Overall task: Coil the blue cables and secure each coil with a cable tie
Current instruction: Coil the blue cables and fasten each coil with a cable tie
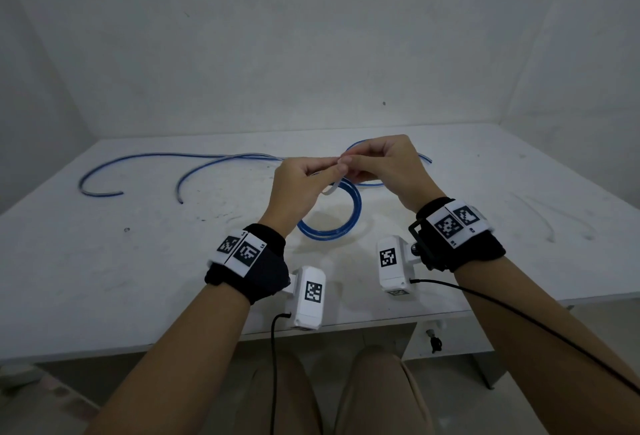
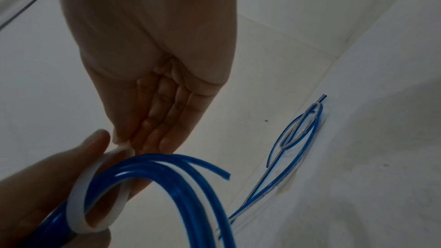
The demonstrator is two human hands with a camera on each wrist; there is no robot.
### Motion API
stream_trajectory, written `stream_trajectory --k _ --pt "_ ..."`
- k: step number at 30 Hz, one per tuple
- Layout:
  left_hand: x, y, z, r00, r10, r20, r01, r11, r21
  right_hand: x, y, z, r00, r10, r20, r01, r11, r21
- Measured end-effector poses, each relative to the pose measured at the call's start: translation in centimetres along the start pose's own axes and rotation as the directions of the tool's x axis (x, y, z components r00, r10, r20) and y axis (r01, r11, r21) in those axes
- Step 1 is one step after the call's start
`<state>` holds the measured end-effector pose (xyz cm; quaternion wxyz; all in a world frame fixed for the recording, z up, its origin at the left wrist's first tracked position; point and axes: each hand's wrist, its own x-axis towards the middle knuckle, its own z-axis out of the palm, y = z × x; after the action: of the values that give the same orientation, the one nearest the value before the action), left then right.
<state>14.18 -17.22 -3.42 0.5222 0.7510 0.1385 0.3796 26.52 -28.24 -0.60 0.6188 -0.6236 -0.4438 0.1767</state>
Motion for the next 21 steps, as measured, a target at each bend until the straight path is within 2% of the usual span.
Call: stream_trajectory --k 3,11,16,18,21 --pt "0.2 -0.2 0.2 0.998 0.039 -0.043 -0.036 0.997 0.067 0.1 0.1 -0.1 1.0 -0.009 0.019 0.009 1.0 -0.027" --pt "0.0 -0.8 0.9 0.984 0.174 -0.043 -0.159 0.958 0.236 0.4 0.3 -0.3 0.998 -0.061 0.035 0.067 0.976 -0.209" --pt "0.2 -0.9 1.0 0.975 0.21 -0.075 -0.178 0.934 0.309 0.4 0.1 0.0 0.994 -0.105 0.037 0.111 0.943 -0.315" --pt "0.2 -1.0 1.1 0.971 0.226 -0.081 -0.187 0.924 0.333 0.4 0.0 0.1 0.992 -0.119 0.03 0.122 0.938 -0.326" --pt "0.2 -0.9 1.1 0.967 0.241 -0.084 -0.197 0.915 0.351 0.3 -0.1 0.2 0.996 -0.093 0.015 0.093 0.963 -0.254"
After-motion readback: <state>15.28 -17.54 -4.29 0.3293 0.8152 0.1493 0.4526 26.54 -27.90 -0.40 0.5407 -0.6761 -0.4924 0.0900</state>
